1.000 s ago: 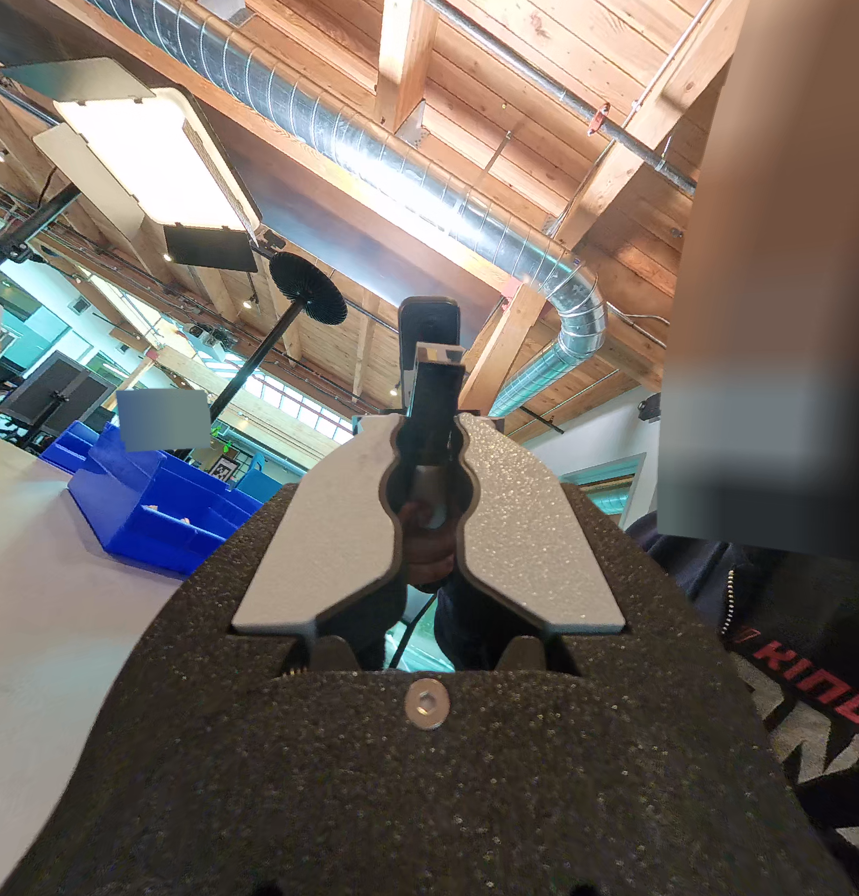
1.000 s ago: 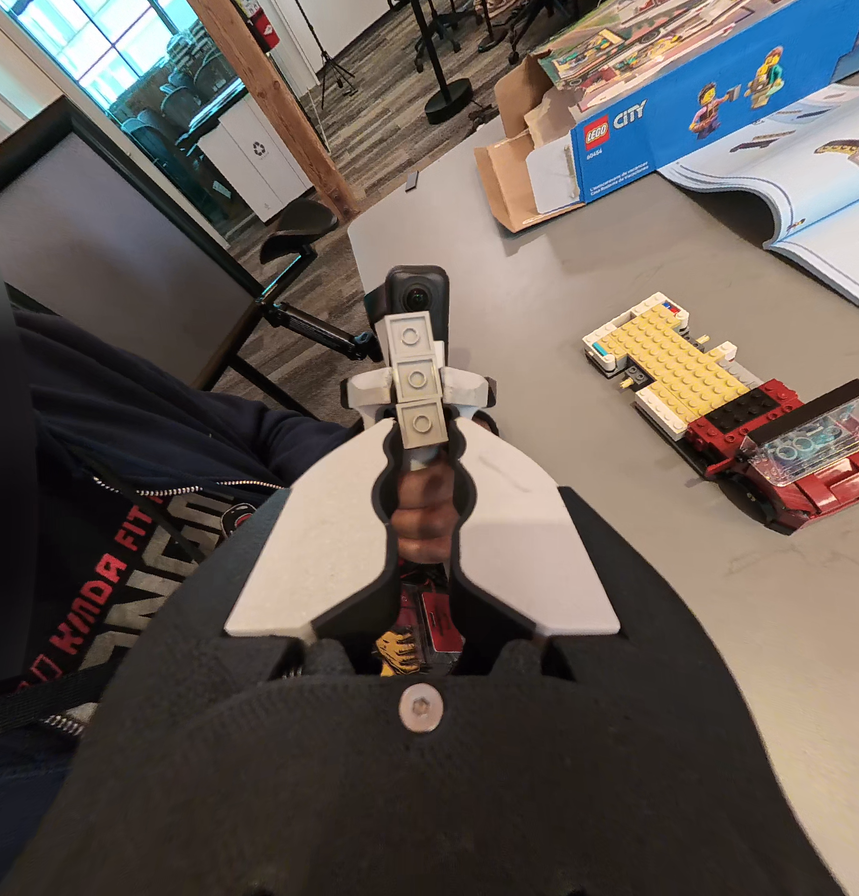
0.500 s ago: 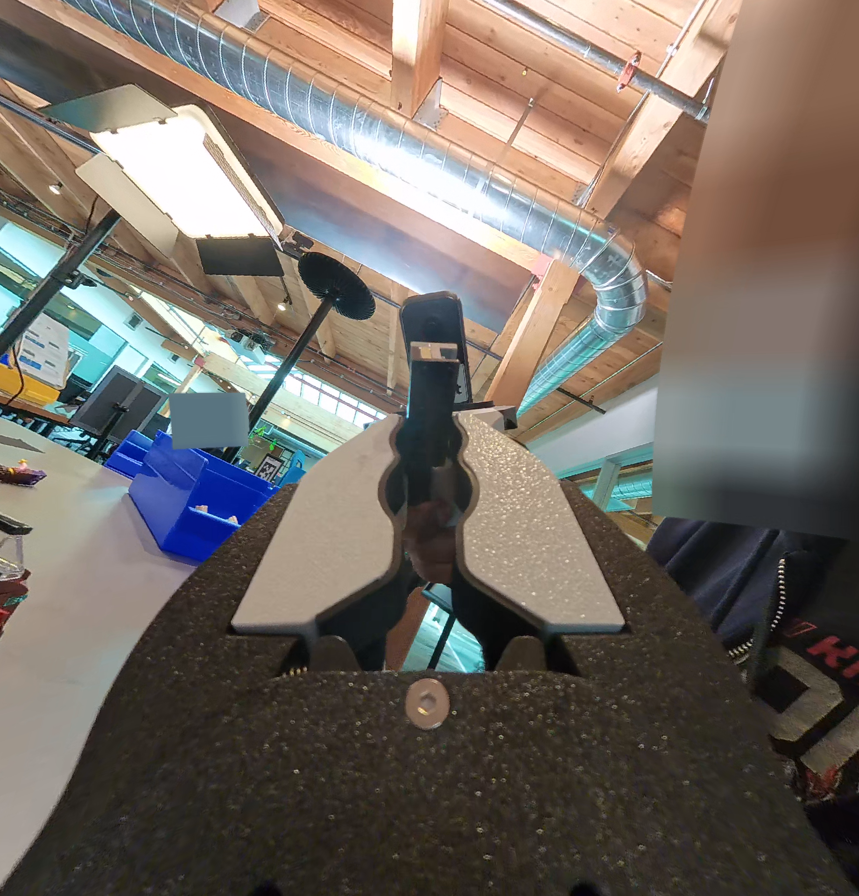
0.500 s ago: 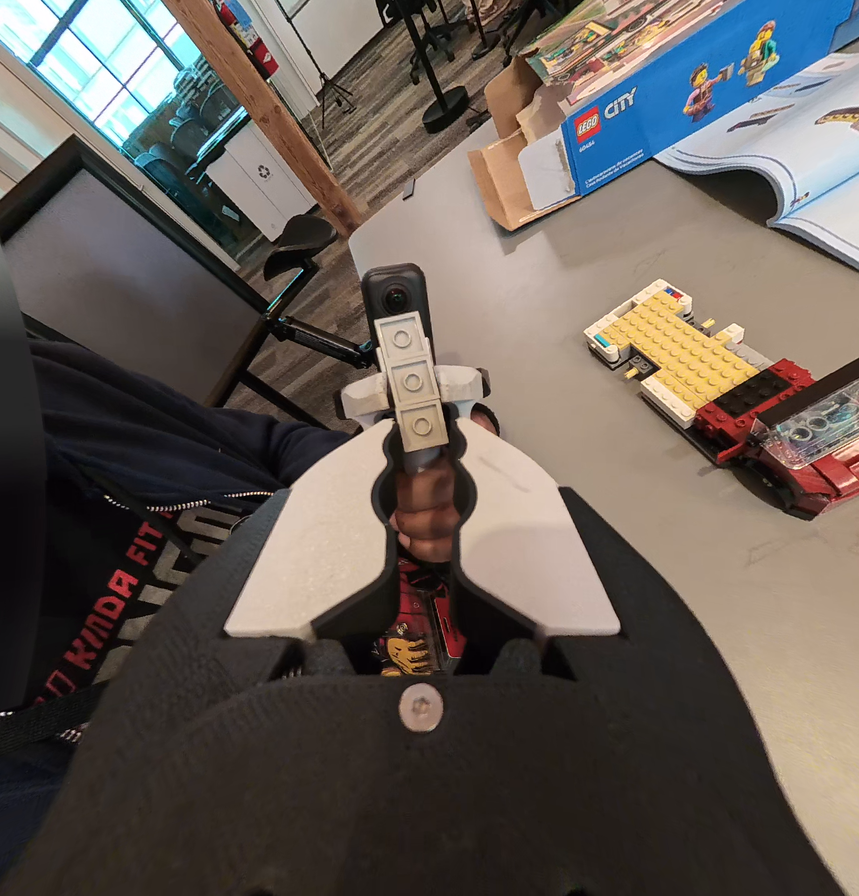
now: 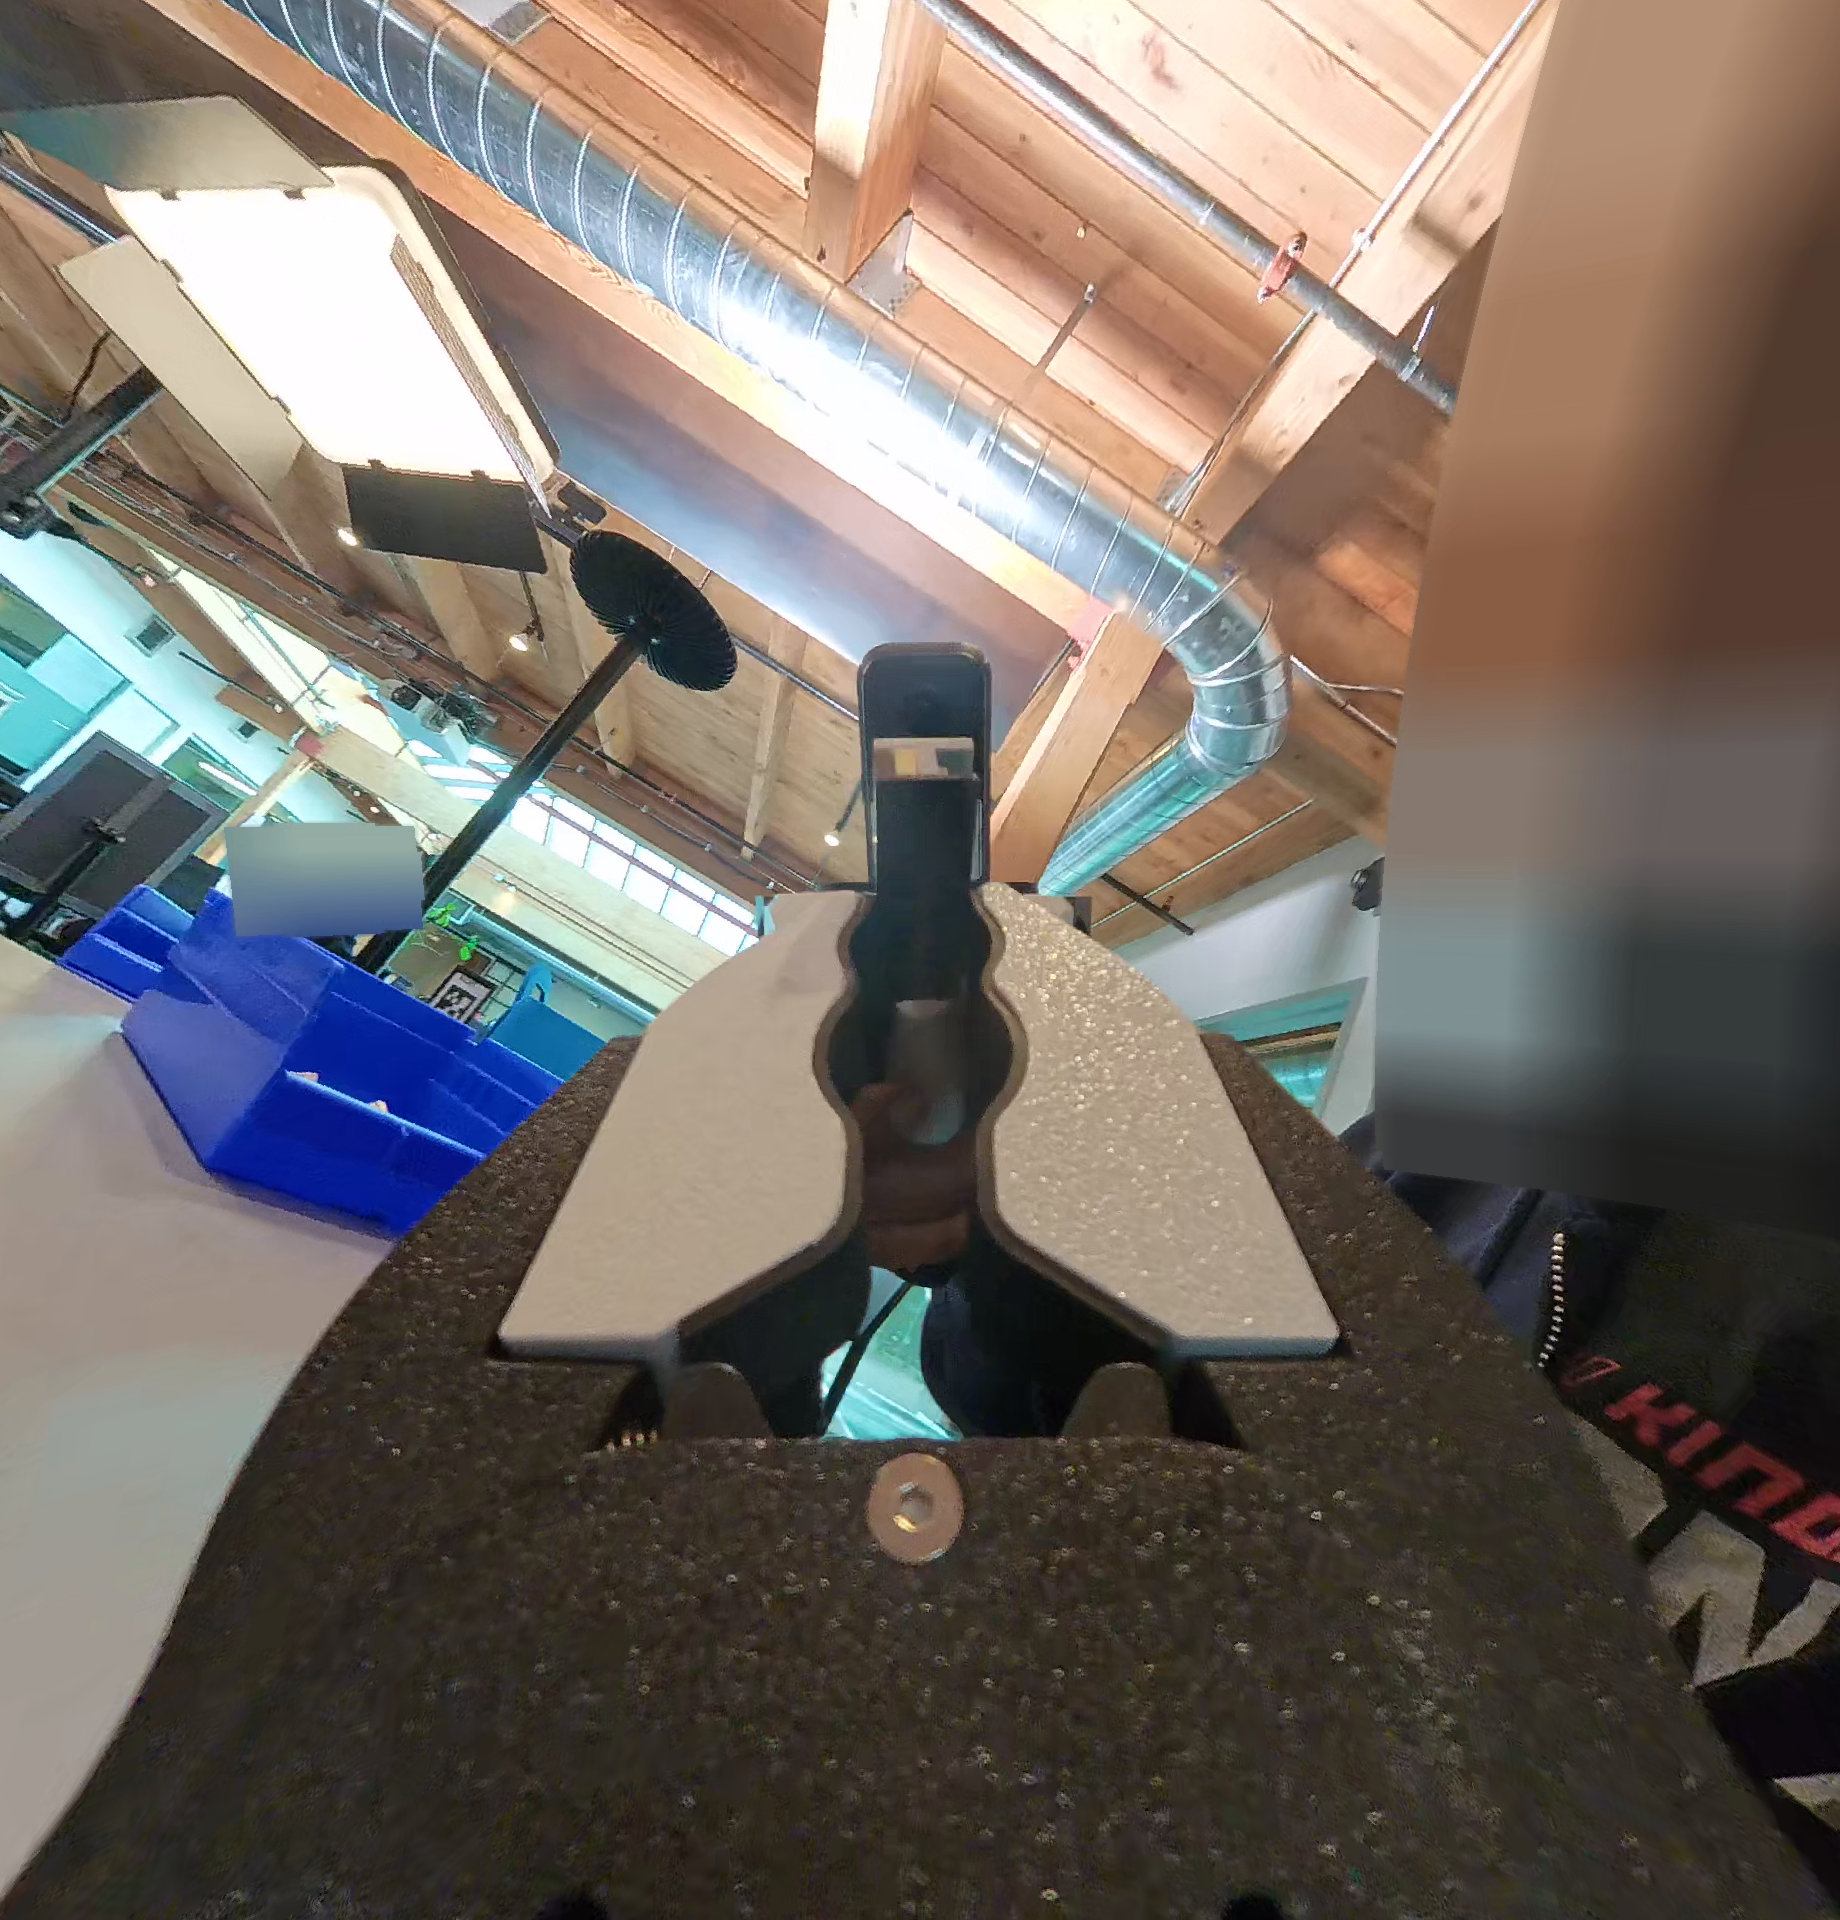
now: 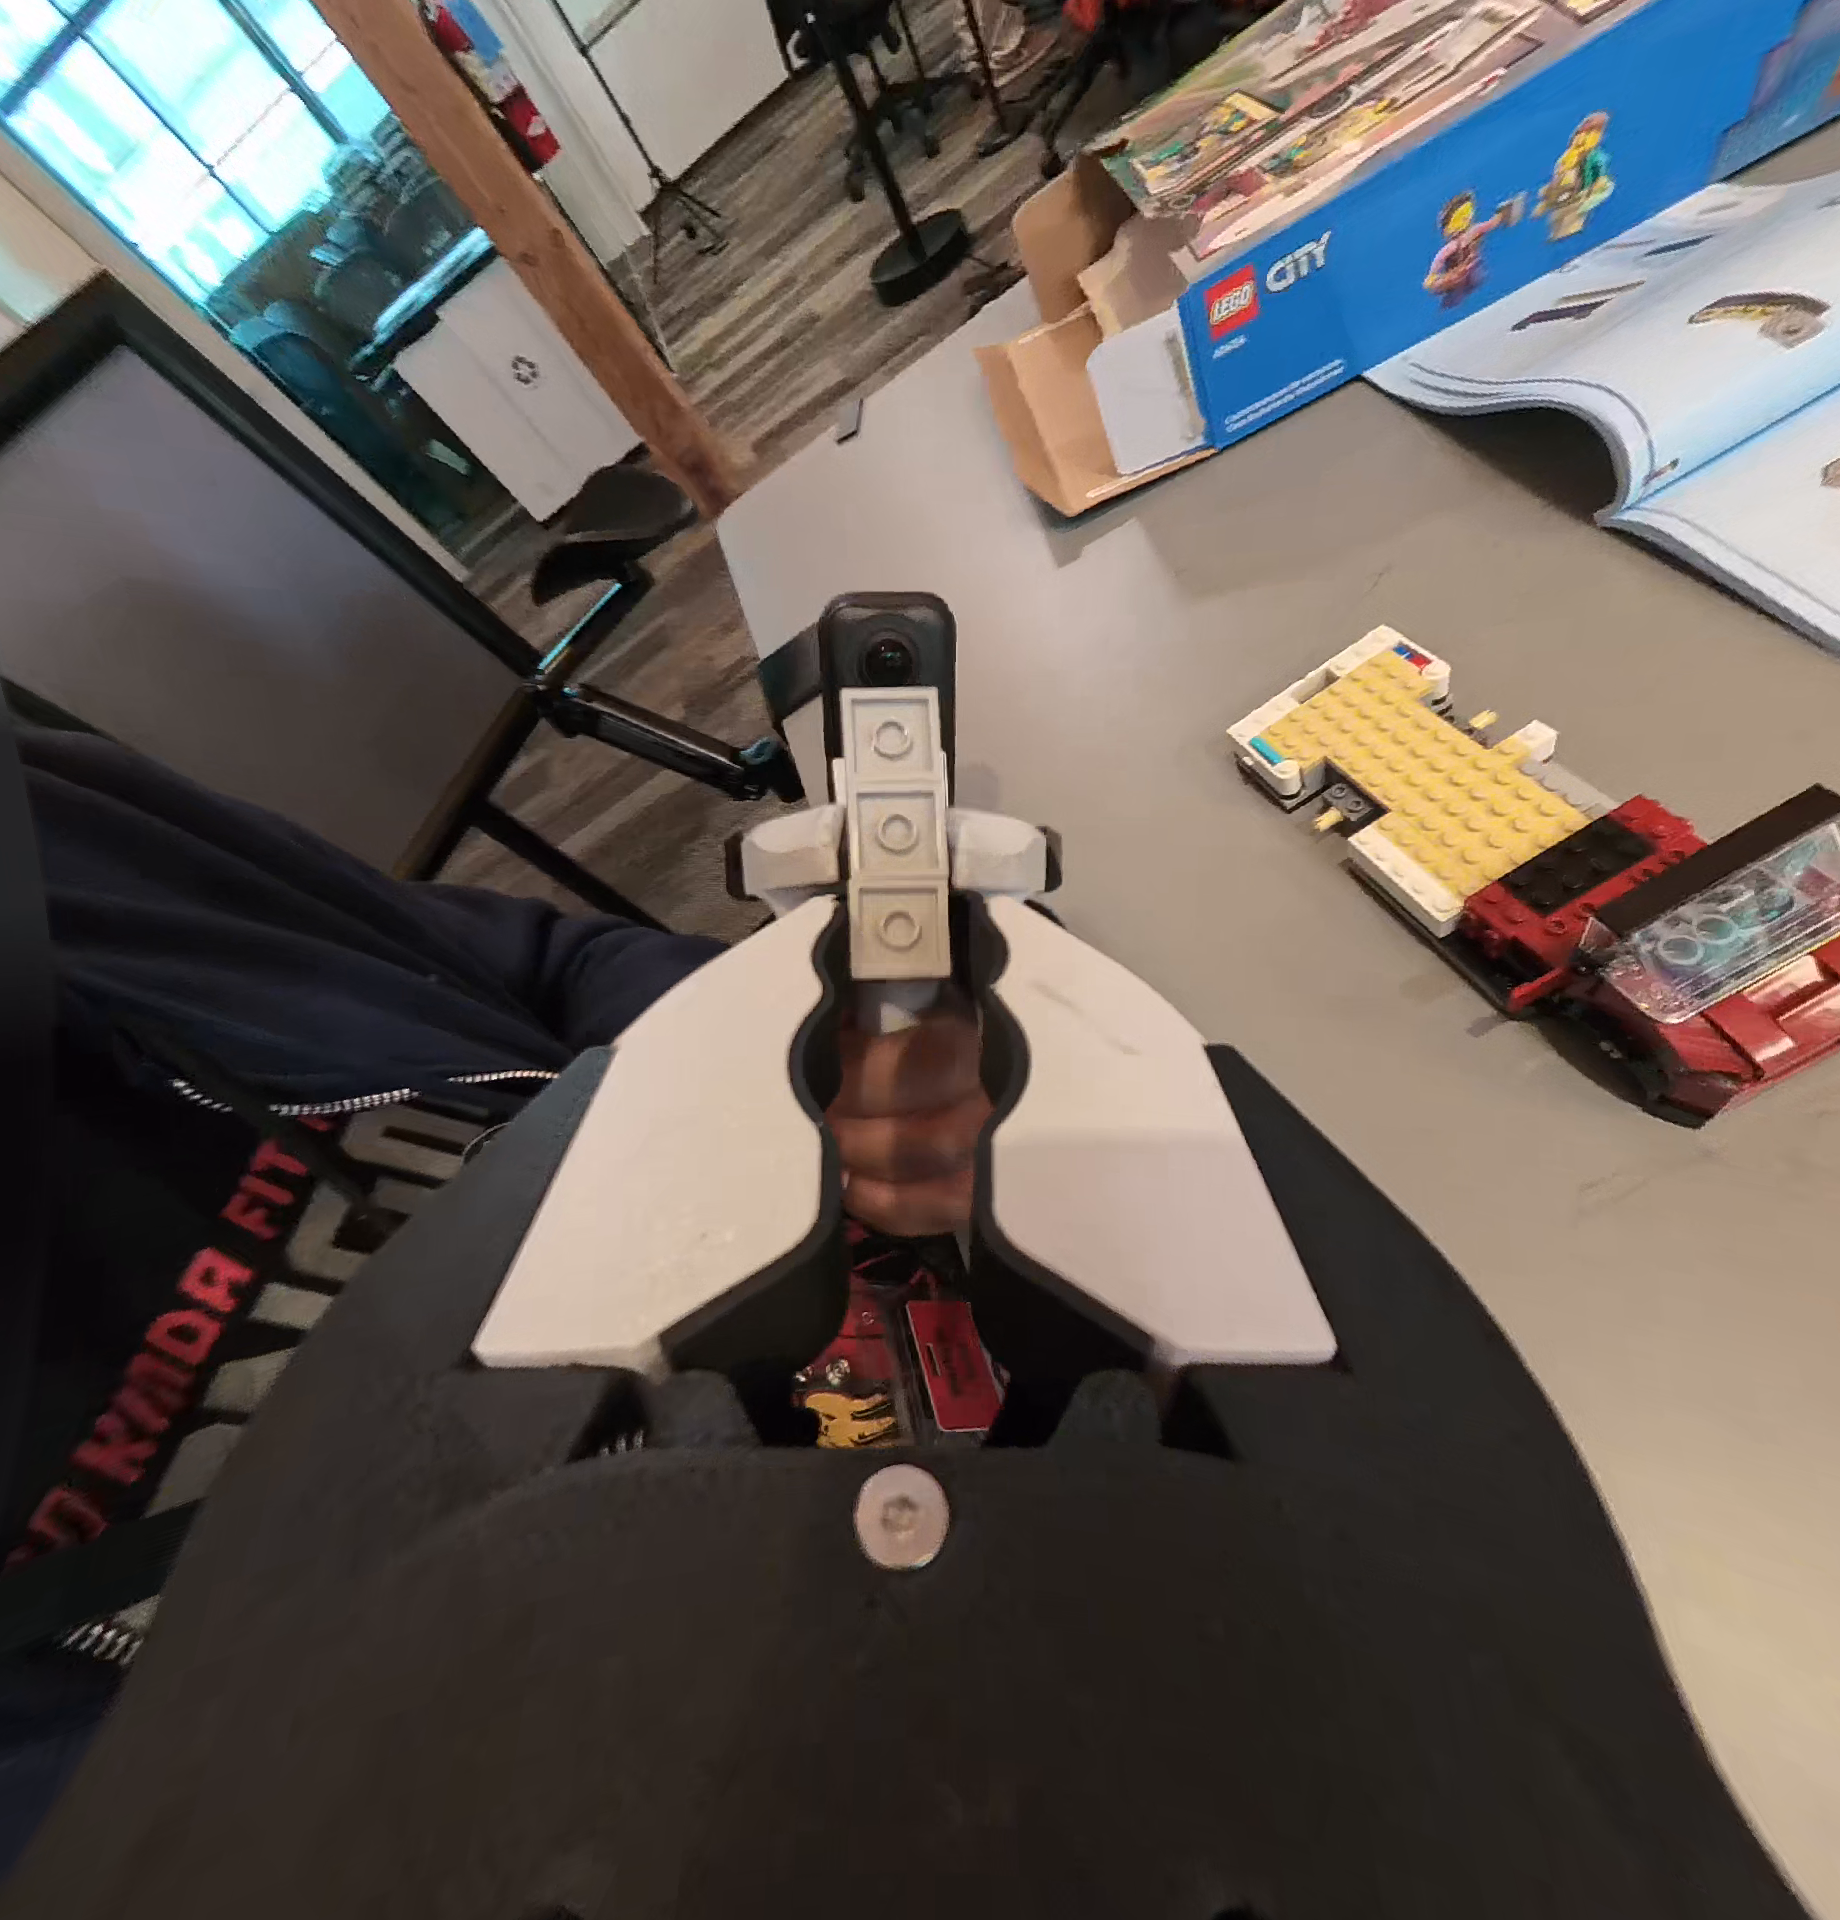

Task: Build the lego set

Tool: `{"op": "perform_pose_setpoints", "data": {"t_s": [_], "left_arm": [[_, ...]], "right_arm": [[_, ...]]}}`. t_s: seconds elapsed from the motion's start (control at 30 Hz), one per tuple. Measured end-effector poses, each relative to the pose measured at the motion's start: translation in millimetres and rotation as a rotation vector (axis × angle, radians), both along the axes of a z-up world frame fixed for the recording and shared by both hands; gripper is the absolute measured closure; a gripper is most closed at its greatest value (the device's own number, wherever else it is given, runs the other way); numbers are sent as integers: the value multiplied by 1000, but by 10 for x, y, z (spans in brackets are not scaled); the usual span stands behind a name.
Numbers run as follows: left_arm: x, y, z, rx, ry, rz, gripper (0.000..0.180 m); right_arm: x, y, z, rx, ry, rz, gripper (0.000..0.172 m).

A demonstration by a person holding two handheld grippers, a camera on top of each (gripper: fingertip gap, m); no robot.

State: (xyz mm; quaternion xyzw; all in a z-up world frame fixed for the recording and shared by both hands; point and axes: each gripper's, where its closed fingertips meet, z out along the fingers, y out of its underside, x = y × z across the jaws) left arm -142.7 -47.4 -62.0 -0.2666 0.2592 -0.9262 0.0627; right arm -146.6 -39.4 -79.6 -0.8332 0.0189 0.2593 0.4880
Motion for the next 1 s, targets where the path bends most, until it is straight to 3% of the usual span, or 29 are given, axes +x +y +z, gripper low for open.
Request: {"op": "perform_pose_setpoints", "data": {"t_s": [0.27, 0.5, 0.73, 1.0], "left_arm": [[7, 33, -15, -90, 11, -54, 164], [2, 136, -5, -145, 4, -16, 164], [-76, 102, 25, -106, -67, 32, 164], [-125, 80, 53, -92, -110, 55, 164]], "right_arm": [[-6, 39, -37, 4, 2, -24, 145], [35, 18, 79, 104, 48, -101, 138], [10, 4, 160, 252, 188, -180, 141], [-77, -6, 123, 271, 248, -187, 147]]}}
